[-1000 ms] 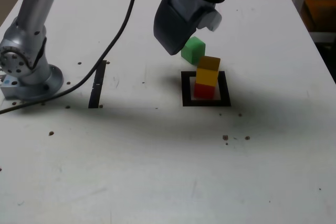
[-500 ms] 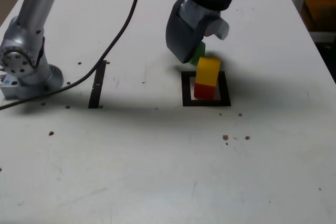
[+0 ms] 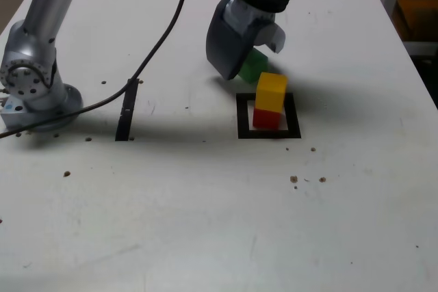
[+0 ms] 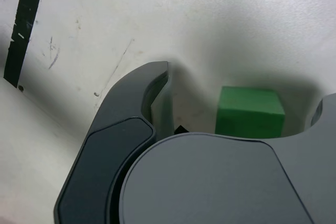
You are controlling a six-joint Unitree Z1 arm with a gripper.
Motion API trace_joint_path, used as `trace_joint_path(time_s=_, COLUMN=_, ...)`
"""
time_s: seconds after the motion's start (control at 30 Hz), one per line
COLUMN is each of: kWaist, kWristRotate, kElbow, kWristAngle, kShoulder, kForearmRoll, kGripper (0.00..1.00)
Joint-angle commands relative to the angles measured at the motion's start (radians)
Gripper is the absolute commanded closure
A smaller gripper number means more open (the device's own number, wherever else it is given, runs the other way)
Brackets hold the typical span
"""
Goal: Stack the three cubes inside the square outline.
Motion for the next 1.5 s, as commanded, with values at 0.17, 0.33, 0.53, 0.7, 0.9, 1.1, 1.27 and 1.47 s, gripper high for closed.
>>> trace_joint_path(time_s=0.17, kWaist=0.000, kWristRotate=0.007, kElbow=0.010, kWristAngle=0.004, kShoulder=-0.008, kForearmRoll=-0.006, kGripper=0.09)
trace_joint_path(time_s=0.33, kWaist=-0.021, kWristRotate=0.008, kElbow=-0.024, kWristAngle=0.006, kShoulder=0.018, kForearmRoll=-0.015, kGripper=0.10)
trace_joint_path(time_s=0.53, kWaist=-0.032, kWristRotate=0.035, kElbow=-0.014, kWristAngle=0.001, kShoulder=0.028, kForearmRoll=-0.054, kGripper=0.13)
trace_joint_path(time_s=0.7, kWaist=-0.028, kWristRotate=0.043, kElbow=-0.004, kWristAngle=0.012, kShoulder=0.026, kForearmRoll=-0.048, kGripper=0.22)
trace_joint_path(time_s=0.9, kWaist=-0.009, kWristRotate=0.047, kElbow=0.002, kWristAngle=0.044, kShoulder=0.021, kForearmRoll=-0.022, kGripper=0.38)
trace_joint_path(time_s=1.1, kWaist=-0.002, kWristRotate=0.058, kElbow=0.004, kWristAngle=0.044, kShoulder=0.026, kForearmRoll=-0.021, kGripper=0.40)
trace_joint_path(time_s=1.27, kWaist=-0.007, kWristRotate=0.062, kElbow=0.002, kWristAngle=0.035, kShoulder=0.034, kForearmRoll=-0.027, kGripper=0.40)
trace_joint_path(time_s=1.47, kWaist=-0.004, kWristRotate=0.061, kElbow=0.009, kWristAngle=0.047, kShoulder=0.011, kForearmRoll=-0.026, kGripper=0.57)
